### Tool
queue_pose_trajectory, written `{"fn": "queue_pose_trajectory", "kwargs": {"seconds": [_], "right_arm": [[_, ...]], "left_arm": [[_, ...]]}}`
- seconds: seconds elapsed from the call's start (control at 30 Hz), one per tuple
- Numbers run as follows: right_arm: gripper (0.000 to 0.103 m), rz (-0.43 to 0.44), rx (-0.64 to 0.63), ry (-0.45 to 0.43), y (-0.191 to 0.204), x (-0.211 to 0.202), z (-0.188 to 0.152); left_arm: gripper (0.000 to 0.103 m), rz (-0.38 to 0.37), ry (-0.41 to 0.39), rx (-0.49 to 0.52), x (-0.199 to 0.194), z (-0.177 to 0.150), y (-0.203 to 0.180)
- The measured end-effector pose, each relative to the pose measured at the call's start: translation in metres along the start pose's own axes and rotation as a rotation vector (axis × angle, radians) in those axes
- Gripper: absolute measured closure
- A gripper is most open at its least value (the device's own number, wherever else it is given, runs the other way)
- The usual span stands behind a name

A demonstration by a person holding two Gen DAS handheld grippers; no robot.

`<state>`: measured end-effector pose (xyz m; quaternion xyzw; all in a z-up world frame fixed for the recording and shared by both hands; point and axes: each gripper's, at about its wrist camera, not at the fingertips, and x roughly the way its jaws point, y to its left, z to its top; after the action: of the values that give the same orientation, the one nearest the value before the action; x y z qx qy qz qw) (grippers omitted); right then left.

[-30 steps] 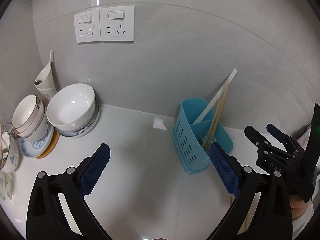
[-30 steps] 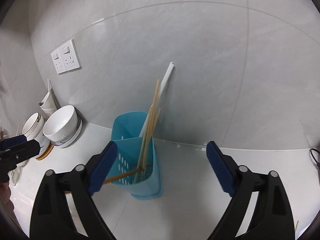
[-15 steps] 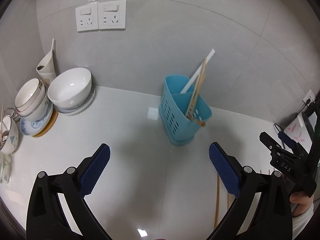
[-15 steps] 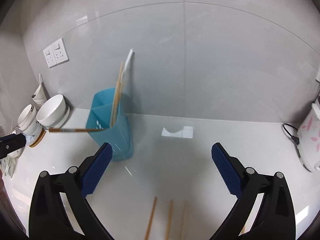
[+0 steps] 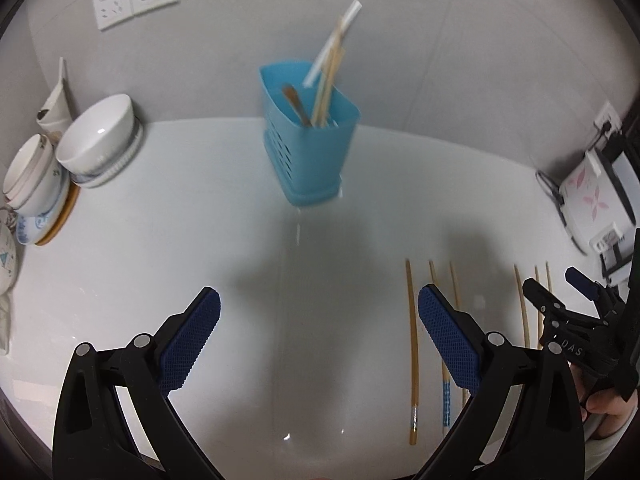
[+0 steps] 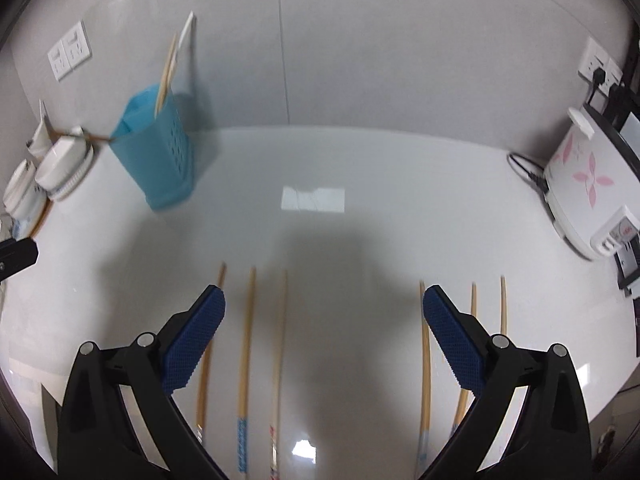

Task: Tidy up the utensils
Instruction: 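Withdraw both open tools from the holder and move them over the chopstick row, then grasp a plain chopstick with the left tool while the right grasps a colourful-ended one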

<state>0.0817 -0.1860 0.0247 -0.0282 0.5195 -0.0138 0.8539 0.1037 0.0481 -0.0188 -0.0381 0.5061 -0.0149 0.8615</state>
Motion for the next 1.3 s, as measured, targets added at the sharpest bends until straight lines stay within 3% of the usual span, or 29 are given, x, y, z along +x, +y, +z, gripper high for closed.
{"fn": "queue_pose_trajectory", "kwargs": {"seconds": [0.23,0.47,0.97,1.3], "right_arm": [[0.011,-0.02,-0.032,0.142,0.005,0.023,-0.036],[0.025,-0.019,-0.046,0.26,0.013,0.044,-0.058],[0.043,0.012,-0.093,0.36,0.035,0.059,-0.073],[0.056,0.027,-0.084,0.424,0.044,0.072,-0.07]], "left_arm": [[0.006,0.002,0.116,0.048,0.049,-0.03,-0.032],[0.006,-0.012,0.253,0.056,0.097,-0.055,-0.051],[0.008,0.047,0.375,0.099,0.143,-0.077,-0.069],[0.018,0.076,0.44,0.098,0.155,-0.068,-0.071]]}}
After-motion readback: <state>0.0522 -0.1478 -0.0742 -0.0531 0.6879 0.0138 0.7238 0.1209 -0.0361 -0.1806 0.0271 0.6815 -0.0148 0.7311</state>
